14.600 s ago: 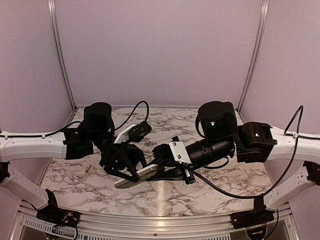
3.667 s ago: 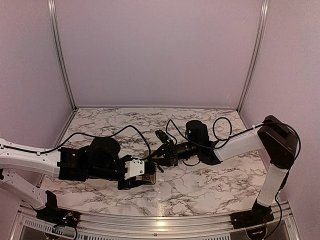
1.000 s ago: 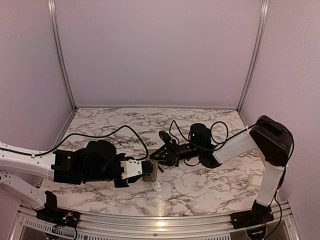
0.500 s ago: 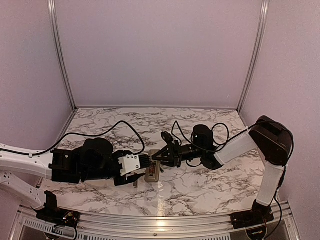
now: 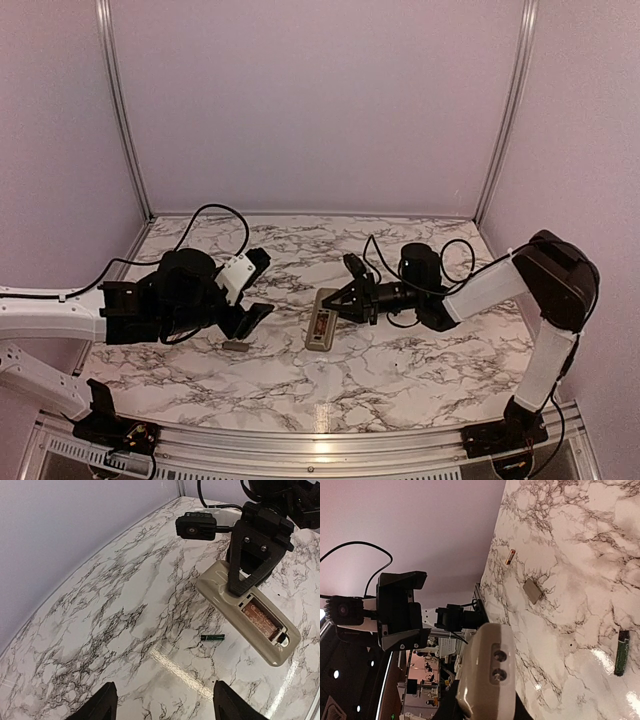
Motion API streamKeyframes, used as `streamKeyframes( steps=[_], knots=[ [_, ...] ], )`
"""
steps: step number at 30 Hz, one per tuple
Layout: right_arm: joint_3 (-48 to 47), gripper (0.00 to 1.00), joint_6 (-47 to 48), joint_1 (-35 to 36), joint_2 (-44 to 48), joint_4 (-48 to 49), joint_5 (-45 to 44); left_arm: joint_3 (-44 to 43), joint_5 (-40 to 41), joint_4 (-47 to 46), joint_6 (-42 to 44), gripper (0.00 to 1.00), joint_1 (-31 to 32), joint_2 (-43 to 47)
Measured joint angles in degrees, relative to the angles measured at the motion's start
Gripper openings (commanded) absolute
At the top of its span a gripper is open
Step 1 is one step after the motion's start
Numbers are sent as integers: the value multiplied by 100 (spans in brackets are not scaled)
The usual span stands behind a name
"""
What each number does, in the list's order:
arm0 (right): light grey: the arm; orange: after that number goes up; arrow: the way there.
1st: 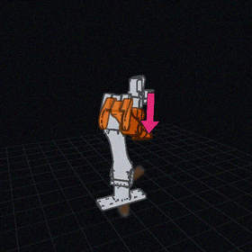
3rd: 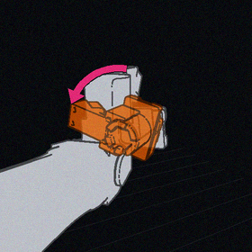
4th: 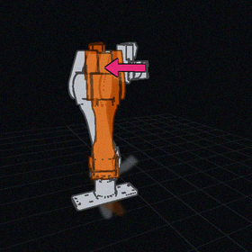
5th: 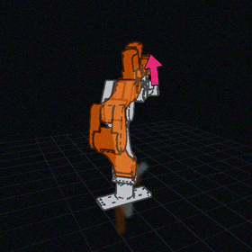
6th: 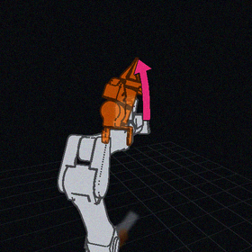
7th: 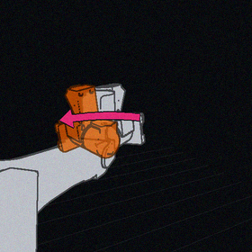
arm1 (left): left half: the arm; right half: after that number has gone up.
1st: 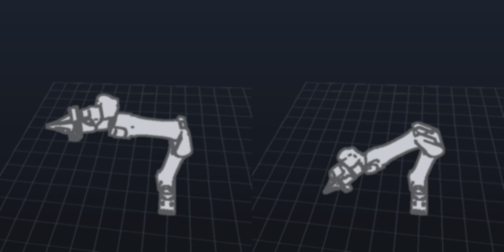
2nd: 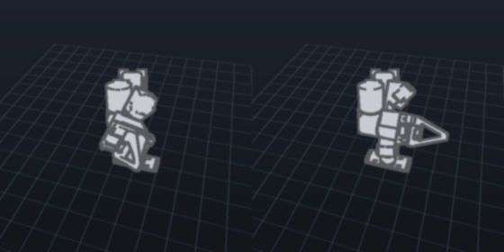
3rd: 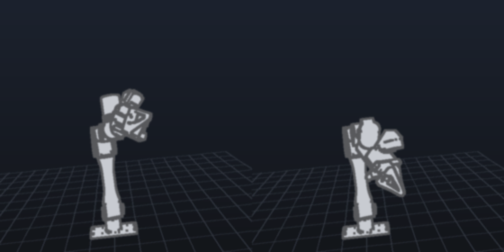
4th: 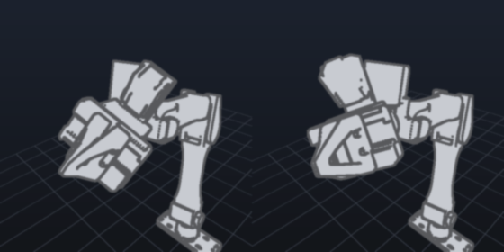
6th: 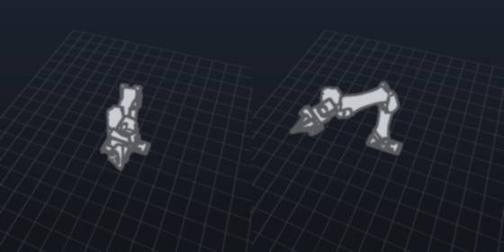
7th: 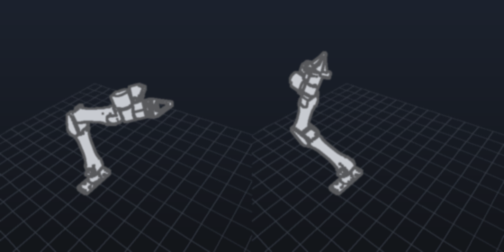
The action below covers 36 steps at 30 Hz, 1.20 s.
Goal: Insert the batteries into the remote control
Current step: Pick up the battery from the center of the board.
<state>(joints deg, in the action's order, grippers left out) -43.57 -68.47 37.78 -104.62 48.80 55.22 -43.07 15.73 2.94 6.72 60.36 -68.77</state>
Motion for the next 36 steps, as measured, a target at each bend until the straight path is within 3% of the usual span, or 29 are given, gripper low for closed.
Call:
streamKeyframes(
  steps=[9,17,26,32,36],
  knots=[
    [2,0,1117,-184,616,-944,-208,-282,-76,166,-1167,76,-505,-214],
    [179,0,1934,-378,1091,-1596,-310,-308,-863,190,-1357,78,-730,-627],
    [227,0,2730,-382,1563,-2199,-363,-798,-1832,299,-1244,72,-815,-1412],
    [227,0,2970,-382,1646,-2459,-439,-1097,-1661,544,-1325,68,-857,-1749],
    [227,0,3016,-385,1646,-2570,-457,-1130,-1335,1060,-1683,62,-1228,-1751]
  ],
)
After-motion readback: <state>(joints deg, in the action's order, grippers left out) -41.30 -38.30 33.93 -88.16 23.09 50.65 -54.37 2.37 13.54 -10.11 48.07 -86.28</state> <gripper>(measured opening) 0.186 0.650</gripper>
